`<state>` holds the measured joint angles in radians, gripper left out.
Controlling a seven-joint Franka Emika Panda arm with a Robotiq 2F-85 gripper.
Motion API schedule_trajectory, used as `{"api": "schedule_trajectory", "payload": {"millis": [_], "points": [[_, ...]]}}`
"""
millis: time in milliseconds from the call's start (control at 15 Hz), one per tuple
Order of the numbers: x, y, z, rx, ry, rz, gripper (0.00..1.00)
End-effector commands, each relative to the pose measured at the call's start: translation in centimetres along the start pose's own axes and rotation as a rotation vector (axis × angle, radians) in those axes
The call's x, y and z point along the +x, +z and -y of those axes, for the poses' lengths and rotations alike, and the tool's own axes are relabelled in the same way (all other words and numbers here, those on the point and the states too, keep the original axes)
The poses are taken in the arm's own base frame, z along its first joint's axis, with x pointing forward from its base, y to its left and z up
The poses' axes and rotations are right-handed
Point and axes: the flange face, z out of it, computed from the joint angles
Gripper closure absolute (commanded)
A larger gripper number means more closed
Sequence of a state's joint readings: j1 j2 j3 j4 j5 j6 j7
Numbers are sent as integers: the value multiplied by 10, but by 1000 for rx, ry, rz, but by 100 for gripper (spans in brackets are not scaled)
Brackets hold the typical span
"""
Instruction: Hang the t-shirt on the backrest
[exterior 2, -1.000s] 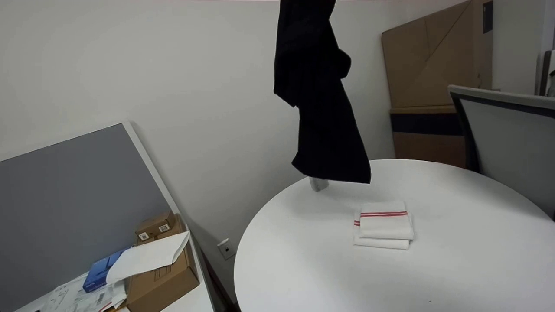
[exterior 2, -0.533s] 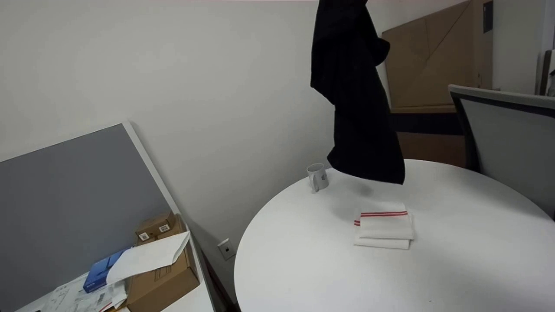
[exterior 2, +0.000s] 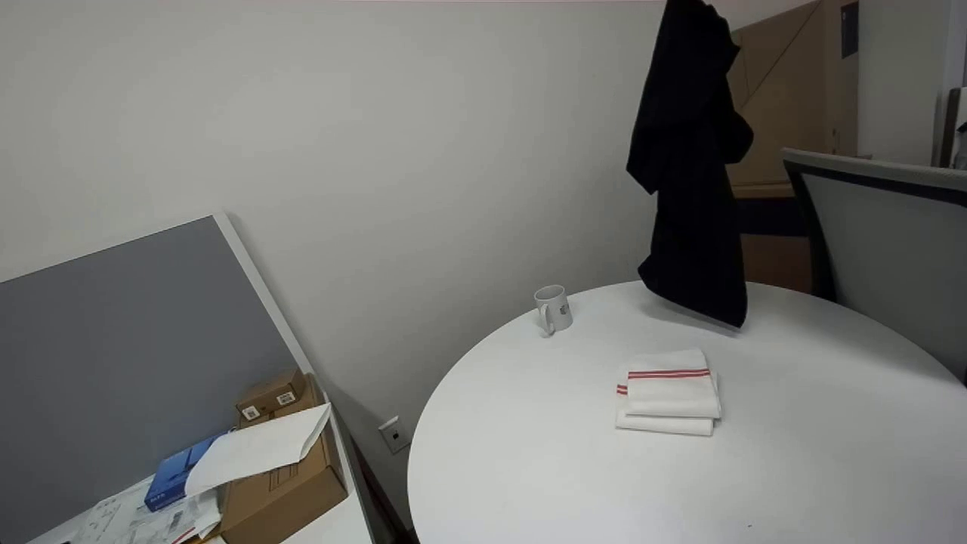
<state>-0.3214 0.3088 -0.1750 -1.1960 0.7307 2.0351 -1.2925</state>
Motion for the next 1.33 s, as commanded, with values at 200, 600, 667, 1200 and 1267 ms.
{"api": "schedule_trajectory", "payload": {"millis": [200, 600, 667, 1200, 1267], "points": [[-39, -67, -14, 49, 52, 22, 99], [-112, -112, -51, -40, 209, 42, 99], [-131, -110, -55, -42, 239, 62, 99], [-264, -74, -17, 112, 458, 202, 99], [-272, -69, -7, 132, 454, 227, 99]]}}
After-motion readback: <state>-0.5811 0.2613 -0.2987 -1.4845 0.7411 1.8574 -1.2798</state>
